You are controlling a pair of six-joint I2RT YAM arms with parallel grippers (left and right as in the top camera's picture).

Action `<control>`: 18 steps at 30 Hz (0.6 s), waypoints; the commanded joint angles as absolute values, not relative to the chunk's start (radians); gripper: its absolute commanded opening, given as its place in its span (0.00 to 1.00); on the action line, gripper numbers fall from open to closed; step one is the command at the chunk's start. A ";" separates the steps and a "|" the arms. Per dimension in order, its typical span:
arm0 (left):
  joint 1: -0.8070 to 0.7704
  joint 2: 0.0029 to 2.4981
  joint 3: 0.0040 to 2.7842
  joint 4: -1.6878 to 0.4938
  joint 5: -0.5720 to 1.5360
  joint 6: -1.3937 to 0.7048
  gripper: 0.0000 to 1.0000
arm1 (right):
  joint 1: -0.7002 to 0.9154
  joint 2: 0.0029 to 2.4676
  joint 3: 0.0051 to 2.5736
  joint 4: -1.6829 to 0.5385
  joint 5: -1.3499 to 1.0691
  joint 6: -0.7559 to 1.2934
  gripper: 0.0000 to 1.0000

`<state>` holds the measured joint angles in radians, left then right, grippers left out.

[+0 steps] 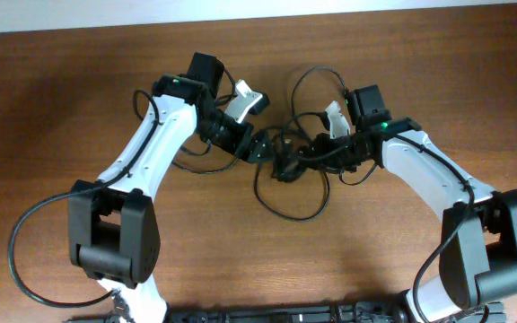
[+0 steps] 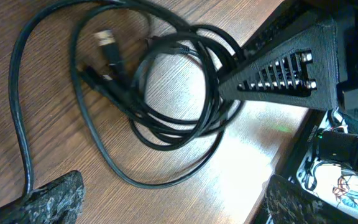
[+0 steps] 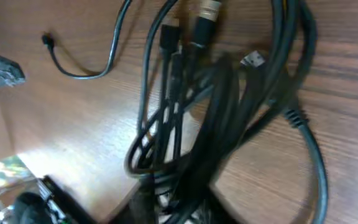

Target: Untangle cables

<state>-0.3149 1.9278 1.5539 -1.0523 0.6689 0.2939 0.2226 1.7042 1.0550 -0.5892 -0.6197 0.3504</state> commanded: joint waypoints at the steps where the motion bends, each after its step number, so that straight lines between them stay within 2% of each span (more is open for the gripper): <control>1: -0.315 1.901 1.513 -1.036 0.665 0.313 0.89 | 0.222 1.694 1.063 -0.589 -0.591 0.349 0.04; 3: -0.326 1.901 1.480 -0.996 0.661 0.313 0.85 | 0.222 1.694 1.063 -0.573 -0.647 0.349 0.04; 6: -0.360 1.901 1.454 -0.940 0.626 0.313 0.90 | 0.222 1.694 1.063 -0.516 -0.716 0.349 0.04; 9: -0.406 1.902 1.454 -0.896 0.566 0.313 0.90 | 0.222 1.694 1.063 -0.503 -0.726 0.349 0.04; 11: -0.441 1.902 1.454 -0.879 0.540 0.312 0.84 | 0.222 1.694 1.063 -0.504 -0.726 0.349 0.04; 12: -0.461 1.902 1.454 -0.879 0.459 0.312 0.80 | 0.222 1.694 1.063 -0.504 -0.726 0.349 0.04; 14: -0.475 1.902 1.454 -0.878 0.391 0.312 0.79 | 0.222 1.694 1.063 -0.504 -0.726 0.349 0.04; 18: -0.475 1.902 1.454 -0.868 0.391 0.312 0.79 | 0.222 1.694 1.063 -0.508 -0.726 0.349 0.04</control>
<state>-0.4759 1.9278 1.4605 -0.8749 0.4217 0.3000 0.2226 1.7042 1.0550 -0.5098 -0.7010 0.3588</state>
